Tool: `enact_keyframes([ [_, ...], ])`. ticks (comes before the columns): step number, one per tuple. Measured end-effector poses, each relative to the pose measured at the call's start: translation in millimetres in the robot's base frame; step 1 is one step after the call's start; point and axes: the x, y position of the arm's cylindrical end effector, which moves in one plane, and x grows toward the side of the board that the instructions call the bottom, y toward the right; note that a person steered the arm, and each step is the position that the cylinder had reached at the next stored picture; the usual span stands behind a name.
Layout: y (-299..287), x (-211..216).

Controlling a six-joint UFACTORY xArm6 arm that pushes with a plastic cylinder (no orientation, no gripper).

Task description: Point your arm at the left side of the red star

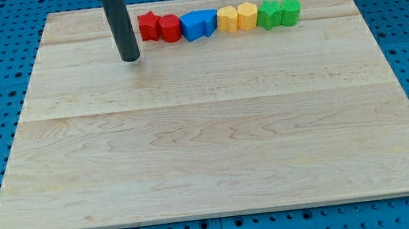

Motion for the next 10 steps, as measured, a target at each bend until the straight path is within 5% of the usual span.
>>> enact_keyframes([
  [9, -7, -42],
  [10, -55, -41],
])
